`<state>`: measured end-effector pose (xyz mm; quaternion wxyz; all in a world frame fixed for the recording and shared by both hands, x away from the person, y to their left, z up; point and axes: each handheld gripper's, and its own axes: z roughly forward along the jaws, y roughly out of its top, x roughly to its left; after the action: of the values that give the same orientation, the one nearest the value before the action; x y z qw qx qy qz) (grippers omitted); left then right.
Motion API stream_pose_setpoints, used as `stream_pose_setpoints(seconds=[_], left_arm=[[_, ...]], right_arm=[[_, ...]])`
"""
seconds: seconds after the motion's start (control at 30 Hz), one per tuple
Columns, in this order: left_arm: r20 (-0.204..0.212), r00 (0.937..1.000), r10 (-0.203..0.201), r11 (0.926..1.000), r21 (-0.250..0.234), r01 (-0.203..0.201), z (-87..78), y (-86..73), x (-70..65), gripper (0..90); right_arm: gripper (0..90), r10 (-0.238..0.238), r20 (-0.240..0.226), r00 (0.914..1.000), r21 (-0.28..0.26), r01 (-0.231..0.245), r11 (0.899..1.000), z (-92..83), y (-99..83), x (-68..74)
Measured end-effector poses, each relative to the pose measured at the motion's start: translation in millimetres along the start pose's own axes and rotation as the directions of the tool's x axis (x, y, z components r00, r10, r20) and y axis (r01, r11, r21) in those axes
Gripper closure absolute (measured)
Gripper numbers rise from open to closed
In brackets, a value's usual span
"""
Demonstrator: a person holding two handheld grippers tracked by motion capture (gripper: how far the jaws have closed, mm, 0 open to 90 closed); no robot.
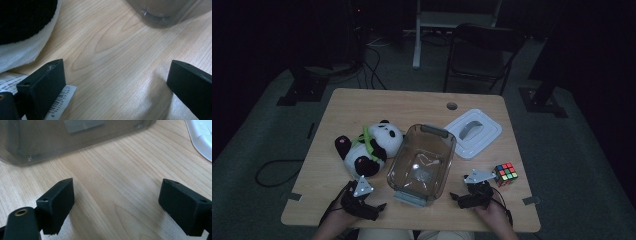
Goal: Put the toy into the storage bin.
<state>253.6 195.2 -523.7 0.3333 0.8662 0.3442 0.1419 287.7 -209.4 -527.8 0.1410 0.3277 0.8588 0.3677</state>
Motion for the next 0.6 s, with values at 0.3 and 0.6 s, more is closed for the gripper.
stream_pose_setpoints(seconds=[0.3, 0.6], left_arm=[[-0.009, 0.9999, -0.012, 0.9998, -0.017, 0.011, -13.3, 6.6, 3.0, 2.7], [-0.032, 0.9989, -0.034, 0.9983, -0.048, 0.032, -25.4, 15.6, 14.6, 2.8]], right_arm=[[12.8, 0.003, 0.003, 1.0, -0.001, -0.003, 1.0, 0.1, 0.0, 0.4], [12.8, 0.005, 0.005, 1.0, -0.001, -0.005, 1.0, 0.0, 0.0, 0.5]])
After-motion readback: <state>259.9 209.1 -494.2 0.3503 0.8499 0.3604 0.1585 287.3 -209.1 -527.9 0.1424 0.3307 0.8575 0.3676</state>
